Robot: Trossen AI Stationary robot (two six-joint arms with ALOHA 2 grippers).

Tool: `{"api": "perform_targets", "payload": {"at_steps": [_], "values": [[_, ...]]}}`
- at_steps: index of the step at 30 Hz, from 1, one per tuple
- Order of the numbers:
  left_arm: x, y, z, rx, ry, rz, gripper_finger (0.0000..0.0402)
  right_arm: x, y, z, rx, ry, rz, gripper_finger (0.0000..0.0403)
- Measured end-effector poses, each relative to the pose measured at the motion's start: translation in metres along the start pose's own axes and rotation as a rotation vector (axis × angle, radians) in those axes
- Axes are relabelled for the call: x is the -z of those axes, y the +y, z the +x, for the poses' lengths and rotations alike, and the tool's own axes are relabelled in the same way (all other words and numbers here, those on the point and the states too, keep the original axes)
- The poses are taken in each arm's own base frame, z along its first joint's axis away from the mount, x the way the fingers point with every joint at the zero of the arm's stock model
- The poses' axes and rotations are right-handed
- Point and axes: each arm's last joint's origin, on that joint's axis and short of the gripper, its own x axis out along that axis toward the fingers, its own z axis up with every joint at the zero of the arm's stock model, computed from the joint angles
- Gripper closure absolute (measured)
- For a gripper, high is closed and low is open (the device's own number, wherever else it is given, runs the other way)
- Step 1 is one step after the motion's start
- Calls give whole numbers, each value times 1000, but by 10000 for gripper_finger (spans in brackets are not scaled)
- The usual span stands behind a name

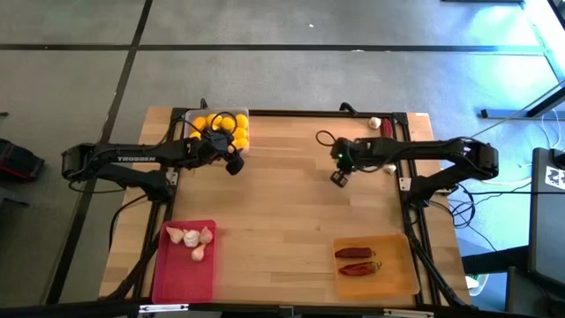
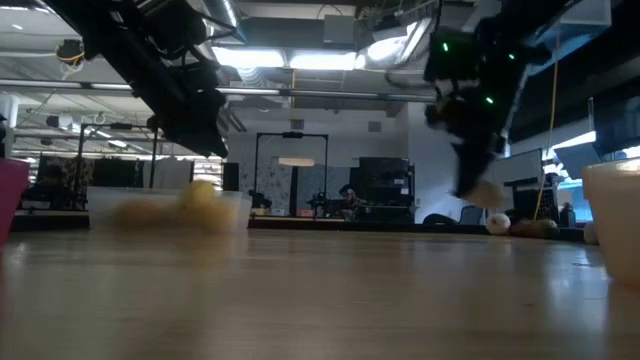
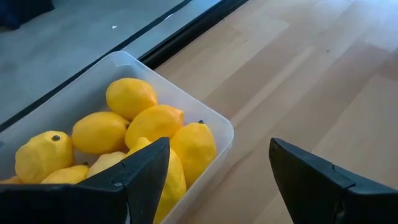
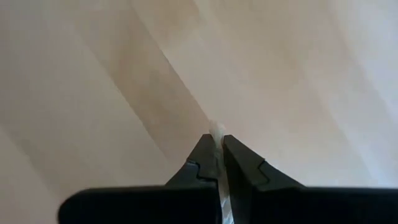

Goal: Sort produce into baskets
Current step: Put the white garlic into the bottom left red bin

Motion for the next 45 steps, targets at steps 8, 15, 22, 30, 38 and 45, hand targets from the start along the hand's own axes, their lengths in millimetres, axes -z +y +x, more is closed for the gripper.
{"api": "perform_targets", "payload": {"at_steps": [8,15,22,30,38,45], "values": [[-4,-11,-4,123,-51,43,129,-36,24,-20,-113,-344,-83,396],[-13,-25,-11,281,-151,58,129,-61,41,-40,-221,-668,-151,393],[-20,-39,-20,447,-247,87,129,-74,50,-57,-350,-887,-228,388],[-26,-53,-28,523,-362,125,129,-78,56,-67,-441,-993,-295,387],[-32,-74,-19,647,-476,123,129,-81,78,-66,-458,-1132,-408,387],[-33,-89,-12,717,-565,97,129,-83,93,-54,-461,-1179,-452,386]]}}
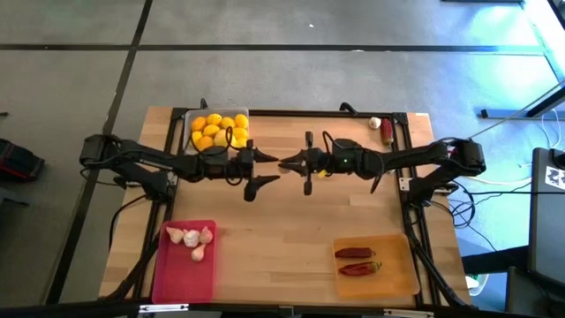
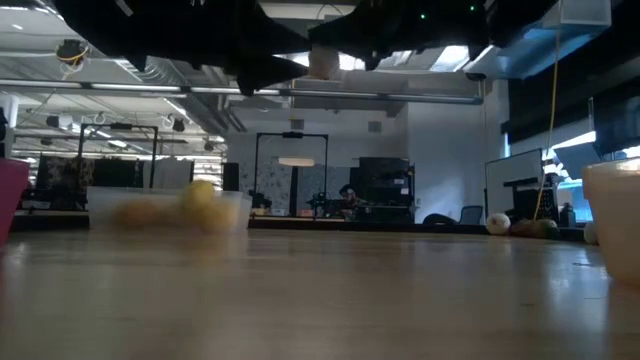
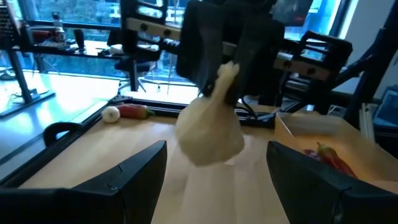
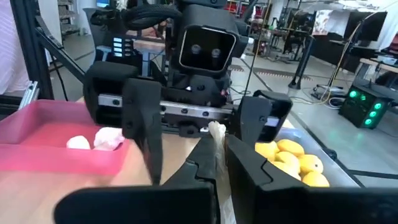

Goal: Sort produce into baskets
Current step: Put the white garlic into the bottom left red bin

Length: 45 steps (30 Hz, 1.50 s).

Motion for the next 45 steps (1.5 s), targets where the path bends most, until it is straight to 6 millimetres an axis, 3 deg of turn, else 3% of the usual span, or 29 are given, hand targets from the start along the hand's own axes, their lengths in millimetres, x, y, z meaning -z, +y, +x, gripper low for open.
{"api": "perform_targets", "payload": {"at_steps": [11,23,30,37,45], "values": [[3,-6,15,21,-4,-2,132,7,2,11,-39,-71,15,386],[3,-6,16,14,-6,15,271,6,3,11,-63,-81,43,385],[4,-6,16,13,9,22,270,7,3,10,-75,-62,75,320],[1,-6,8,10,61,0,271,-6,2,-17,-61,119,62,254],[-7,-12,-19,27,194,-18,269,0,4,-50,-61,421,111,248]]}}
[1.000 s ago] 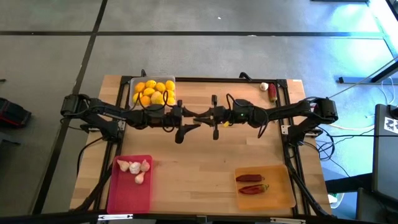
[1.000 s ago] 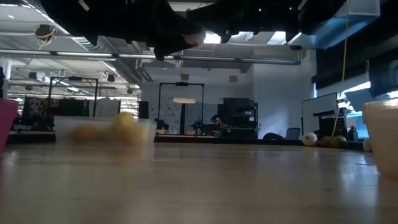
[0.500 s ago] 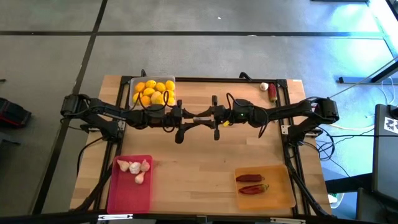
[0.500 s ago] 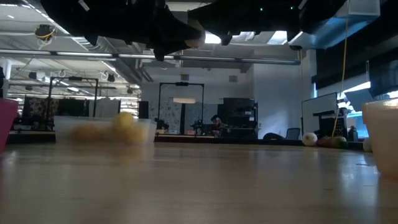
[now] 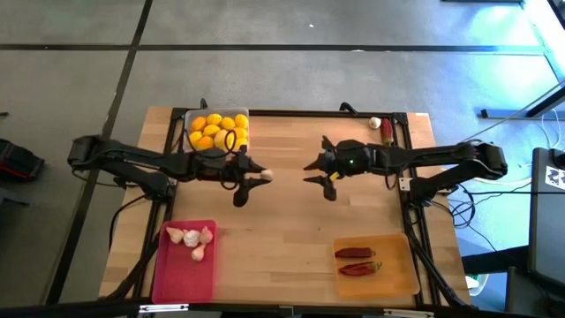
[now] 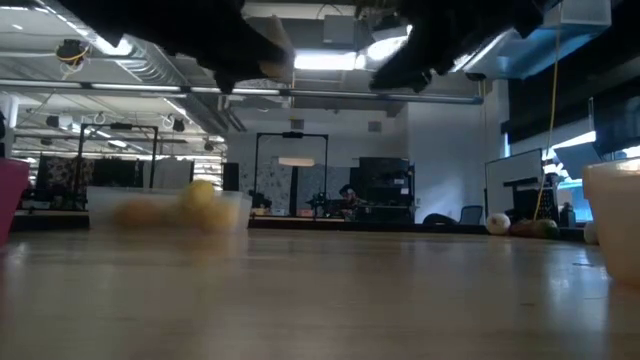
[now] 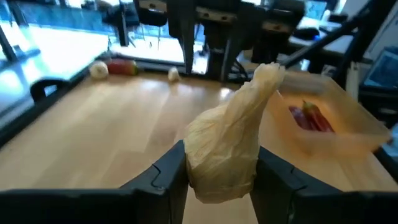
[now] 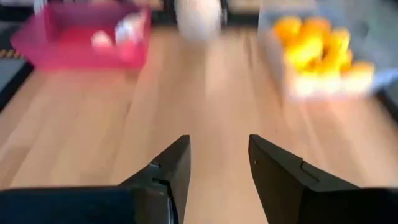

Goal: Sort produce into baskets
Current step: Put the white garlic into the bottom left red bin

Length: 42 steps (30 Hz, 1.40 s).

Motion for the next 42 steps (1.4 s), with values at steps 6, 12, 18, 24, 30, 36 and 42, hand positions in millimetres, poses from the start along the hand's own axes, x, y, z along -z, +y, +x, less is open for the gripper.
{"api": "perform_targets", "payload": {"at_steps": [6,12,18,24,30,36,42], "values": [[0,-15,-20,55,74,-25,269,17,0,4,14,162,79,249],[8,-31,-38,103,240,-64,268,27,0,16,31,210,95,248],[7,-54,-51,147,411,-119,268,33,-1,28,30,236,97,248],[7,-75,-71,150,583,-240,268,36,-1,31,29,252,97,248],[21,-91,-89,126,800,-437,268,36,-1,31,28,252,86,249],[39,-100,-113,13,1023,-504,268,36,-1,31,41,253,47,249],[55,-109,-130,-104,1154,-466,268,36,-2,31,37,247,6,249]]}}
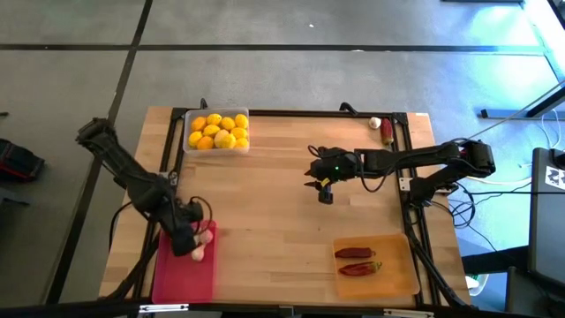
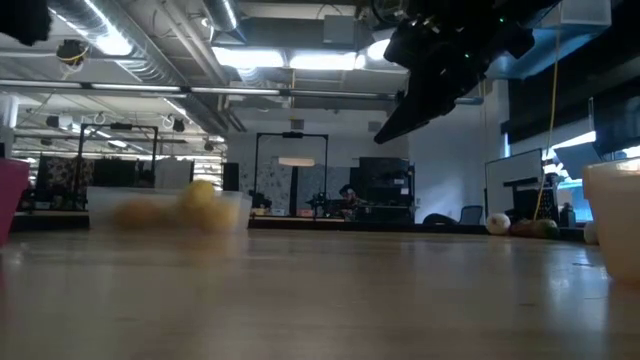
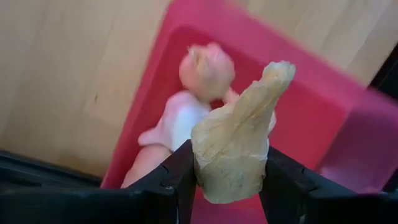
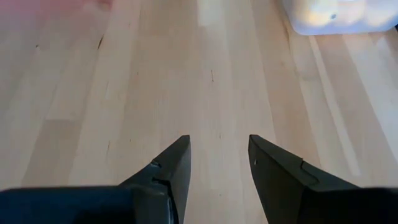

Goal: Sort produce into baskets
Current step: Put the white garlic into the bottom left red bin

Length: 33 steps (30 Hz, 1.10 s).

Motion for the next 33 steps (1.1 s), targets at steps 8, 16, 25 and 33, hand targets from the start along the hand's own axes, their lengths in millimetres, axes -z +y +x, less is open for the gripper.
{"api": "perform_targets", "payload": {"at_steps": [8,16,25,33], "values": [[20,-13,18,-69,51,74,268,1,0,0,-1,14,-6,249],[22,-16,40,-220,68,-1,231,1,0,0,-1,9,-20,249],[22,-13,45,-285,99,-2,165,1,0,0,-1,9,-20,249],[14,-12,43,-251,230,14,158,1,0,0,-1,10,-20,249]]}}
